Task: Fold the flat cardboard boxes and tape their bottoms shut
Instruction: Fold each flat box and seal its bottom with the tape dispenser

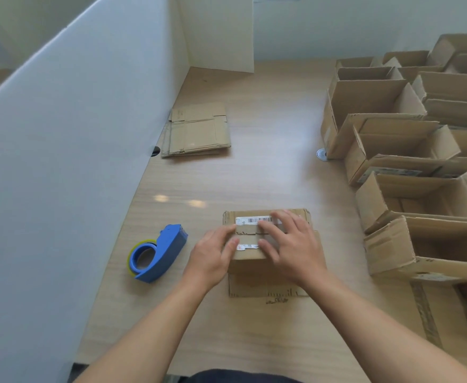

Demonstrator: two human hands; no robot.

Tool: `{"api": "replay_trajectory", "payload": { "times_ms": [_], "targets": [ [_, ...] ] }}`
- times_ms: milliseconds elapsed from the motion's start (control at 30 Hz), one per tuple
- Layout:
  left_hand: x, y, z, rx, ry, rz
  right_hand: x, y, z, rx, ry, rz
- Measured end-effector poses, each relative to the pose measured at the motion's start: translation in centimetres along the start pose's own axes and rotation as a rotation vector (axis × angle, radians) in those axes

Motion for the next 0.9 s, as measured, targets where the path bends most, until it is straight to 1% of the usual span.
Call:
{"api": "replay_trajectory", "payload": {
  "times_ms": [33,100,133,200,267,333,400,467,567,700,767,833,900],
  "targets": [
    [0.7,-0.5,0.0,0.009,0.007,-0.01,0.0,0.1,0.0,0.002,0.011,-0.003],
    [2.6,-2.5,0.2,0.055,0.071,0.022,0.0,0.0,0.2,0.013,0.036,-0.016],
    [3.9,-4.1,0.2,0.091,0.112,0.095,0.1,-0.2,0.2,0.019,0.048,-0.023],
    [5.9,-7.3,0.0,0.188,0.131,0.342,0.1,-0.5,0.3,0.032,0.069,-0.037],
    [6.9,-10.4,-1.0,0.318,0.039,0.571,0.1,-0.7,0.5,0.03,0.059,-0.052],
    [7.0,-13.2,-2.0,0.425,-0.091,0.683,0.1,-0.7,0.9,0.026,0.054,-0.057],
    [6.1,-15.3,-2.5,0.466,-0.185,0.653,-0.1,-0.5,1.0,0.007,0.037,-0.038],
    [4.7,-16.5,-2.7,0.45,-0.223,0.55,-0.4,-0.1,1.0,-0.014,0.019,-0.012],
    [4.3,-16.8,-2.8,0.436,-0.176,0.457,-0.7,0.3,0.9,-0.036,0.002,0.023],
    [5.9,-14.9,-1.2,0.431,-0.106,0.388,-0.7,0.9,1.1,-0.085,-0.027,0.124],
    [7.1,-12.3,0.0,0.342,-0.079,0.321,-0.4,1.1,1.3,-0.119,-0.033,0.202],
    [8.1,-8.3,1.0,0.183,-0.076,0.215,0.1,1.2,1.4,-0.157,-0.045,0.314],
    [8.7,-4.0,1.3,0.017,-0.12,0.17,0.5,1.3,1.5,-0.174,-0.073,0.433]
  ]
}}
Point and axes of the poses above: each hand's wrist, its own z-axis towards the middle knuckle, its own x-axis out of the back of the hand, y = z × x, the point moved 10 cm from there along z, towards the middle knuckle, and after that the axes turned 4 degrees about -x, right-handed, at the moved point
